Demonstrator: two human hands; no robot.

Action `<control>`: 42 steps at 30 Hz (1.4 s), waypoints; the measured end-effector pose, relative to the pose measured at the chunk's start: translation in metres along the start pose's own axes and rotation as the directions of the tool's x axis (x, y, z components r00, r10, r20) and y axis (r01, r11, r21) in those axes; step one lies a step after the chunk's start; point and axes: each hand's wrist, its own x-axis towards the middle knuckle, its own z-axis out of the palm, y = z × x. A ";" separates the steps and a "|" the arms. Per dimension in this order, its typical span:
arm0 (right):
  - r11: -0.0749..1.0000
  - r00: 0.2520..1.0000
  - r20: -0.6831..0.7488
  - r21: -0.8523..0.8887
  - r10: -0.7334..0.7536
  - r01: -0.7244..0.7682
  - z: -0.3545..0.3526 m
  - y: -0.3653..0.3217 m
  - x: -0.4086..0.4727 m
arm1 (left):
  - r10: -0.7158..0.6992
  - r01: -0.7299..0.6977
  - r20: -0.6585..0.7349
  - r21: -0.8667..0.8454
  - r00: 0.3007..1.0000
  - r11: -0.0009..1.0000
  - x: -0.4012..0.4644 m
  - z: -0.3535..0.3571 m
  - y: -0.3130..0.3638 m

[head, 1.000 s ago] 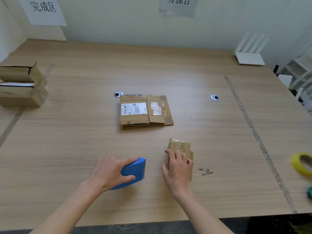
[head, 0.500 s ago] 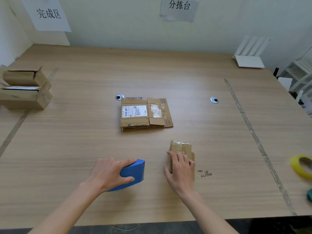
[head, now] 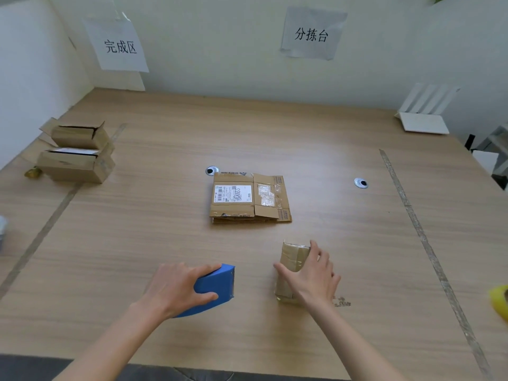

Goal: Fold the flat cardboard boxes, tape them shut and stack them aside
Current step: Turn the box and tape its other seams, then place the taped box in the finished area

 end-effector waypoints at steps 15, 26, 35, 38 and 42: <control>0.998 0.997 0.056 0.048 -0.050 0.048 0.006 0.008 0.001 | 0.214 -0.179 -0.353 0.129 0.911 0.975 -0.029 0.087 -0.013; 0.992 0.993 0.070 0.094 -0.090 0.083 0.008 0.011 0.001 | 0.189 -0.202 -0.392 0.009 0.901 0.979 -0.041 0.096 -0.030; 0.850 0.959 -0.050 0.452 -0.277 0.269 -0.037 -0.003 0.010 | -0.193 0.065 -0.278 -0.412 0.941 0.909 0.023 0.020 0.028; 0.715 0.942 -0.051 0.639 -0.331 0.286 -0.063 -0.018 0.008 | -0.296 0.192 -0.041 -0.673 0.954 0.714 0.049 -0.002 0.058; 0.514 0.923 -0.013 0.828 -0.384 0.225 -0.090 -0.030 0.002 | -0.316 0.276 0.179 -0.914 0.932 0.296 0.066 -0.028 0.086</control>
